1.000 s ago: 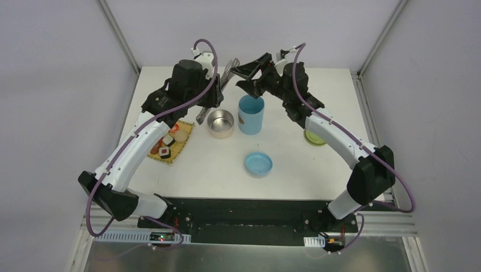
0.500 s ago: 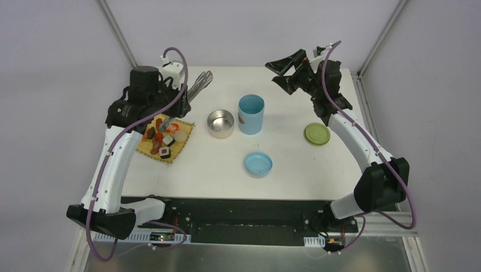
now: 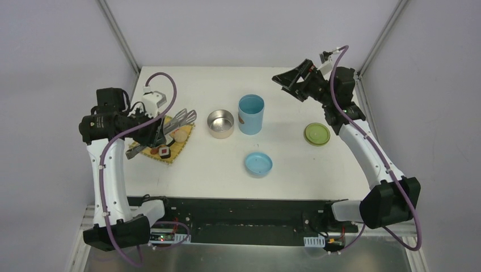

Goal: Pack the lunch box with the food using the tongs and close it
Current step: Pick up the fake food from the plate.

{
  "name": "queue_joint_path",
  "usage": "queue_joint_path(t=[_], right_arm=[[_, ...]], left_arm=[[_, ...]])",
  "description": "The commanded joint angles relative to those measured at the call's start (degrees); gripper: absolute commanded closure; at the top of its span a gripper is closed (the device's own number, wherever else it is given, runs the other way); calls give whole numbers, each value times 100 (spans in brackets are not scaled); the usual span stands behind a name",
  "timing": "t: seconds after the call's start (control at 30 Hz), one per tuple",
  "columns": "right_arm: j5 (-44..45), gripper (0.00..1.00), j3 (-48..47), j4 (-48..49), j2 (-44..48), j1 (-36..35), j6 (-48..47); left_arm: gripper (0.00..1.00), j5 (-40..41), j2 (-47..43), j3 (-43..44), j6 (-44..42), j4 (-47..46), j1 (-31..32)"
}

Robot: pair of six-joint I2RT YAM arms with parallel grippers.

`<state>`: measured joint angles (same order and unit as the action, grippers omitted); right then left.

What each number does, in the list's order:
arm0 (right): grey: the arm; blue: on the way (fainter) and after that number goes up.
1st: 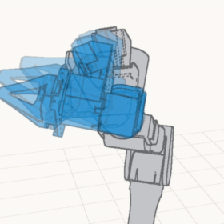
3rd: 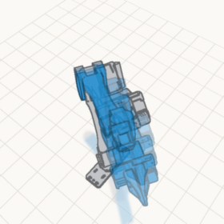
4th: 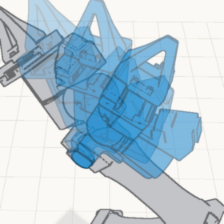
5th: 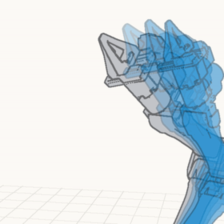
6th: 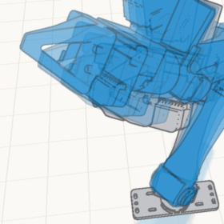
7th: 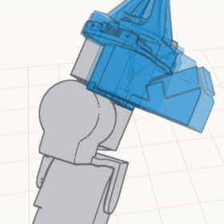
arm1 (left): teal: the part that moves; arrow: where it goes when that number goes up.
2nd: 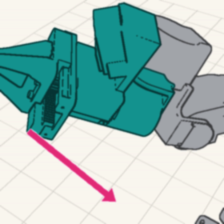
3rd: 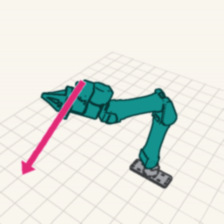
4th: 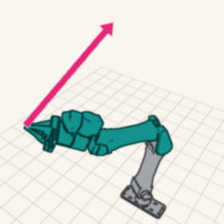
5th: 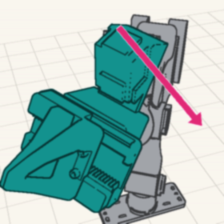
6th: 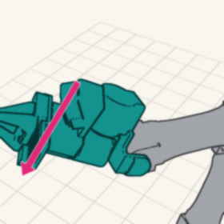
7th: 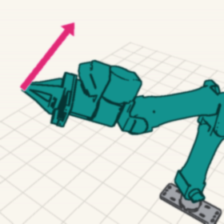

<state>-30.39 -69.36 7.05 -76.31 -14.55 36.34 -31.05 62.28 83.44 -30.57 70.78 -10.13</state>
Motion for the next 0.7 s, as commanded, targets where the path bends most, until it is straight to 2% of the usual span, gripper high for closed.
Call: queue_joint_path(t=[0.0,0.2,0.4,0.67], right_arm=[[-185,2,96,-95,211,124,-324],[-265,2,148,-182,213,226,-399],[-399,1,195,-187,153,274,-453],[-502,1,171,-201,56,314,-546]], left_arm=[[59,-289,-30,-29,-825,651,-393],[59,-51,243,113,-1244,926,-937],[54,1008,276,-89,-1747,561,-983],[52,1270,687,-240,-2245,393,-991]])
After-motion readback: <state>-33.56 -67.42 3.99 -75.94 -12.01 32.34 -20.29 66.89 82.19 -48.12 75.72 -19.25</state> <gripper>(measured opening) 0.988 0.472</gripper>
